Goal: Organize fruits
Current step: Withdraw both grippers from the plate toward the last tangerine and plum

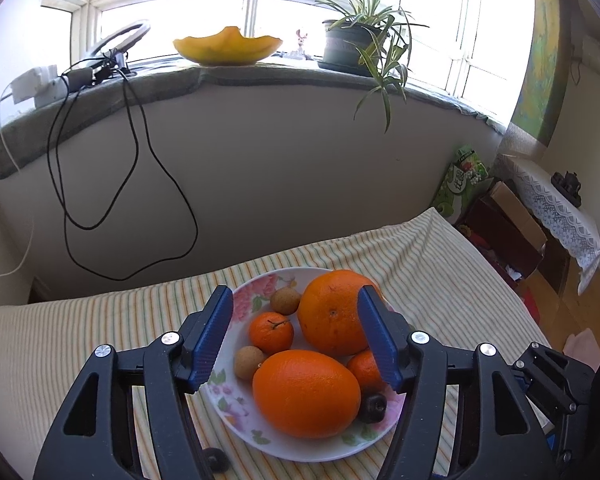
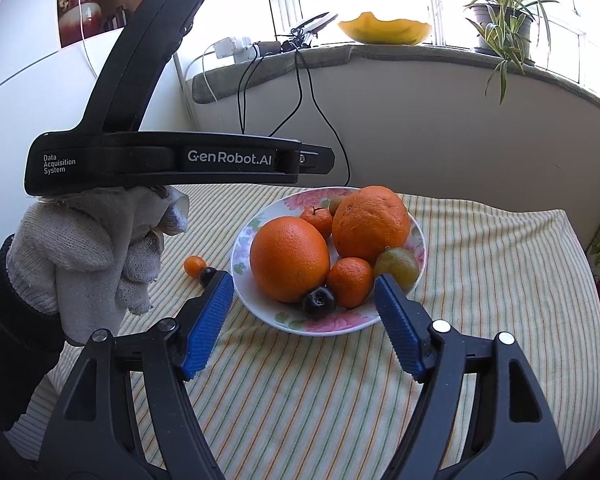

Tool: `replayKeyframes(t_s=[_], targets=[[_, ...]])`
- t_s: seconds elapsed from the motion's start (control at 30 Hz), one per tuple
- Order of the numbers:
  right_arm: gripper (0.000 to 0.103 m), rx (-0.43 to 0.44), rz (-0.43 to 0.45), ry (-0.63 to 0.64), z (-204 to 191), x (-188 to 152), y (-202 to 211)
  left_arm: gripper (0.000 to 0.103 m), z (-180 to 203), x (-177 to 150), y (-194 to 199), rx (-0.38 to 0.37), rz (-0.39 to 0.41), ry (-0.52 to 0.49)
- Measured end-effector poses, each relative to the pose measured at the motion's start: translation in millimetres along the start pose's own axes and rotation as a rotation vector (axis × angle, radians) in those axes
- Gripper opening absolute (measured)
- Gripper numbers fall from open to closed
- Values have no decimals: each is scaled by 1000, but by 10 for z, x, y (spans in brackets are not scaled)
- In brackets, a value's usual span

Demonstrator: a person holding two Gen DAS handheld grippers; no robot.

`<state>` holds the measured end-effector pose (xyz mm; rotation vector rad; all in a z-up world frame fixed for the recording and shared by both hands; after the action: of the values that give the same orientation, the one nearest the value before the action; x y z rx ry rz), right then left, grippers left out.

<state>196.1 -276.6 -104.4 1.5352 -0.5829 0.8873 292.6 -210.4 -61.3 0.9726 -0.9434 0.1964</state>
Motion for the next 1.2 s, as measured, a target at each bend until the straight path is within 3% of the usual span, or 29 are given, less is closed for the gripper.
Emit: replayKeyframes(t_s=[0.23,1.2], targets=[[82,-2,14,4,-49,13,94,75,44,-26,156,19,17,-17],[93,68,18,78,-599,-20,304,78,-246,-277,1073,99,123,18]])
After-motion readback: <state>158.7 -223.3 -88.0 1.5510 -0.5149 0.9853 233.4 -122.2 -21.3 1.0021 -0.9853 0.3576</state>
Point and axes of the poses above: each gripper's, at about its wrist camera, not at the fingertips, and y roughly against the way its jaws point, z to its right, x to its top, the point moved 5 cm from there along -y, roughly the way its jaws point, and after that the axes turned 9 degrees about -x, right-handed, at the moved point
